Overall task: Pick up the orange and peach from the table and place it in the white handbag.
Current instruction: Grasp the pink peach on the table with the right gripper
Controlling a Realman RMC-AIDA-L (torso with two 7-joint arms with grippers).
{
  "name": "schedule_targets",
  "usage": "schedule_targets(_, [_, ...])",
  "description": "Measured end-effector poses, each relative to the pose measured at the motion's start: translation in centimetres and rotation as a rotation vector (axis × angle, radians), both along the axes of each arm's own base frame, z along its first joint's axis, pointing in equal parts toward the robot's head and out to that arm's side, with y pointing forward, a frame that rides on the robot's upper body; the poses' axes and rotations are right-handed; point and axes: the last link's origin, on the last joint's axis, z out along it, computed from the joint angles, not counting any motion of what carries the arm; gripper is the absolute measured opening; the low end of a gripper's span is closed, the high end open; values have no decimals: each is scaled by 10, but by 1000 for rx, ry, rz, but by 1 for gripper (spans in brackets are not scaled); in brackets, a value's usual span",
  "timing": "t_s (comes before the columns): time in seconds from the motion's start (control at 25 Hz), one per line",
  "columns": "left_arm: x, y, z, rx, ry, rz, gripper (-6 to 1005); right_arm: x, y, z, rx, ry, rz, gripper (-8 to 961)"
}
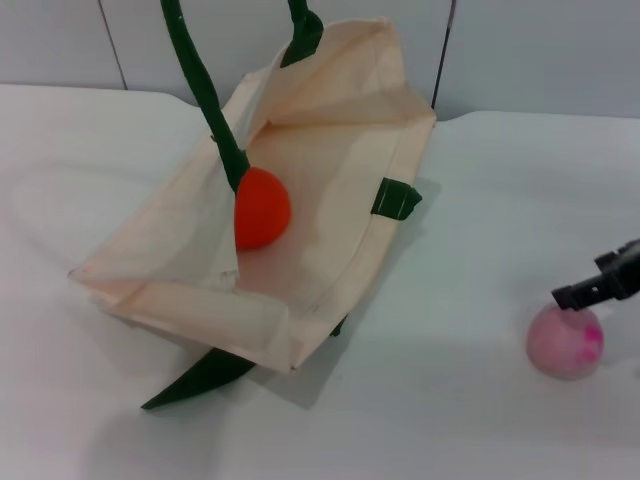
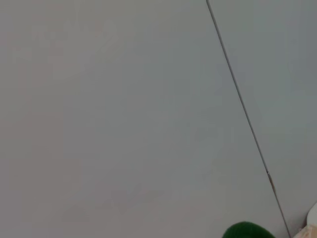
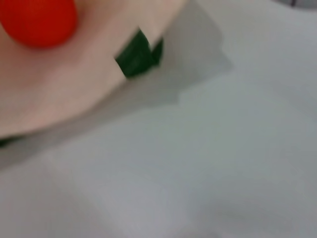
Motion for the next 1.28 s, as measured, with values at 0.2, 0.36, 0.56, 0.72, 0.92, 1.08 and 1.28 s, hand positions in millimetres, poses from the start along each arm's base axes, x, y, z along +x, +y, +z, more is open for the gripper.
schedule_targets(0.2, [2, 0, 0, 0, 2, -4, 114, 3, -4, 1, -23, -17, -25, 878])
schedule_targets(0.36, [1, 0, 0, 1, 4, -2, 115, 0, -7, -1, -41, 8, -35, 878])
schedule_targets(0.56, [-1, 0, 0, 2, 4, 0, 115, -5, -10, -3, -64, 42, -37, 878])
schedule_targets(0.72, [-1, 0, 0, 3, 5, 1, 117, -2, -12, -4, -67, 43, -45, 877])
schedule_targets(0.92, [-1, 0, 0, 1, 6, 1, 120, 4, -16, -7, -86, 41, -68, 874])
schedule_targets(1.08, [0, 0, 0, 0, 5, 0, 122, 8, -18, -12, -96, 49, -84, 867])
schedule_targets(1.28, [2, 0, 1, 4, 5, -4, 125, 7, -16, -14, -99, 53, -83, 851])
